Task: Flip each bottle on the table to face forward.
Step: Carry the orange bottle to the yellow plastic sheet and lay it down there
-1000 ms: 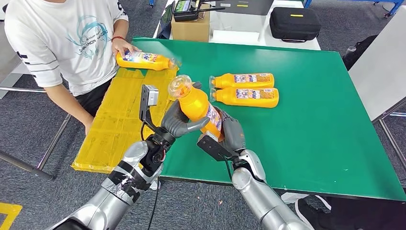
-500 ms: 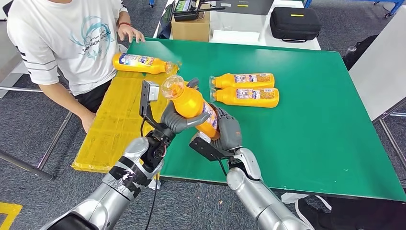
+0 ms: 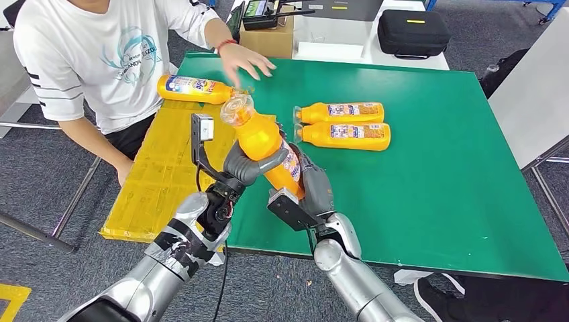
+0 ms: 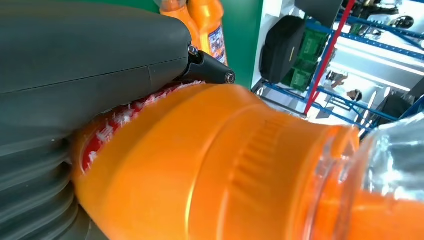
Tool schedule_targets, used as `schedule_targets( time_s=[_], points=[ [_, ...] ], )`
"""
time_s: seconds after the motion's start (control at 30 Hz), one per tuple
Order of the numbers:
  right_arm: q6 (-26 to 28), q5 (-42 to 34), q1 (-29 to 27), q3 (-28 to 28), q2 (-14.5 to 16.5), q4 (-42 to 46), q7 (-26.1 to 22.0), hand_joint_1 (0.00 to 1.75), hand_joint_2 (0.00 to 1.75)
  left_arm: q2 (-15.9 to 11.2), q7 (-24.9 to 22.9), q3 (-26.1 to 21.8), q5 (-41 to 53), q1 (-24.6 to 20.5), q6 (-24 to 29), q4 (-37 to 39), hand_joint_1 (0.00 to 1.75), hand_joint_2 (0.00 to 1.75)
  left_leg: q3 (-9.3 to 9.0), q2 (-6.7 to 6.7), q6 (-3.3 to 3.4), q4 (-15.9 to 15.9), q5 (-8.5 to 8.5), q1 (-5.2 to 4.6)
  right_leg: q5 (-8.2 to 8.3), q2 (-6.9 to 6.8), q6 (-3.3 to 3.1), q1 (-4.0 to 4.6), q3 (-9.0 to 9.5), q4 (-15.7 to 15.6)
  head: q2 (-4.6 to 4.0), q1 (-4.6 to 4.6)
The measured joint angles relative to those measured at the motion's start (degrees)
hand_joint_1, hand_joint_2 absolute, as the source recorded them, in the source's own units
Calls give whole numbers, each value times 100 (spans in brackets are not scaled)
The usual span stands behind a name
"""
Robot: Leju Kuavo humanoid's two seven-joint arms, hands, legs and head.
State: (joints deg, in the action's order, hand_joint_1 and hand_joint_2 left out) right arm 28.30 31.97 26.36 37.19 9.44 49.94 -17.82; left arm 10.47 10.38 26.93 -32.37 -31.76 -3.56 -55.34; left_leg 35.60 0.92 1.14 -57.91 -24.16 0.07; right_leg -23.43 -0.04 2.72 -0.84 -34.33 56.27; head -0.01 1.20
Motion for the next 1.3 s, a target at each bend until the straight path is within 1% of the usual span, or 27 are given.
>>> schedule_targets(
  time_s=[0.07,0.2,0.37,0.57,0.67,0.73,0.8,0.87,0.93,1.0,1.07,1.23,1.3],
  points=[
    [148,-156,-119,-39,-10,172,-98,0,175,-2,5,-66,-102,2,16,0,175,175,0,1,0,0,0,0,0,0,0,0,0,0,0,0],
    [489,-550,-409,-238,-65,618,-354,0,0,-7,18,-221,-313,5,57,-14,175,175,1,0,0,0,0,-1,0,0,0,-1,1,0,0,-1],
    [760,-919,-765,-531,-130,1241,-579,0,0,-34,108,-361,-370,19,281,-69,175,175,1,1,0,0,0,-1,0,0,0,-2,1,-1,-1,-1],
    [820,-978,-961,-709,-195,1651,-619,0,0,-90,171,-430,-305,27,371,-73,175,175,0,0,0,0,0,0,0,0,0,0,1,0,1,0],
    [931,-1111,-1061,-796,-199,1827,-698,0,0,-122,368,-435,162,23,703,-70,175,175,0,0,0,0,0,0,0,0,0,0,0,0,1,-1],
    [984,-1249,-1183,-897,-206,2040,-748,0,0,-207,619,-406,951,-10,1179,-31,175,175,0,0,0,0,0,0,0,0,0,0,0,0,1,-1],
    [938,-1336,-1328,-1020,-228,2331,-744,0,0,-344,815,-348,2059,-83,1764,93,175,175,0,0,0,0,0,0,0,0,0,0,0,0,1,-1],
    [806,-1347,-1466,-1145,-257,2644,-685,0,0,-481,844,-302,3223,-165,2258,290,175,175,0,0,0,0,0,0,0,0,0,0,0,0,1,-1],
    [626,-1304,-1599,-1278,-279,2972,-585,0,0,-605,691,-285,4378,-258,2600,558,175,175,0,0,0,0,0,0,0,0,0,0,0,0,1,-1],
    [441,-1225,-1724,-1405,-289,3292,-480,0,0,-715,404,-269,5511,-364,2795,895,175,175,0,-2,0,0,0,0,0,0,0,0,0,0,0,-1],
    [304,-1154,-1803,-1506,-290,3535,-394,0,0,-800,130,-257,6362,-438,2861,1199,175,175,0,-8,0,0,0,0,0,3,-1,-1,-2,0,-1,0],
    [72,-1049,-1948,-1692,-293,3994,-242,0,0,-999,-505,-249,7902,-639,2916,1926,175,175,0,-6,0,0,0,0,0,7,-1,-1,-1,1,1,-1],
    [-17,-1059,-1987,-1750,-293,4123,-214,0,0,-1107,-709,-235,8524,-706,2852,2210,175,175,-1,-23,-1,0,-1,0,0,17,-1,0,-5,1,1,0]
  ],
)
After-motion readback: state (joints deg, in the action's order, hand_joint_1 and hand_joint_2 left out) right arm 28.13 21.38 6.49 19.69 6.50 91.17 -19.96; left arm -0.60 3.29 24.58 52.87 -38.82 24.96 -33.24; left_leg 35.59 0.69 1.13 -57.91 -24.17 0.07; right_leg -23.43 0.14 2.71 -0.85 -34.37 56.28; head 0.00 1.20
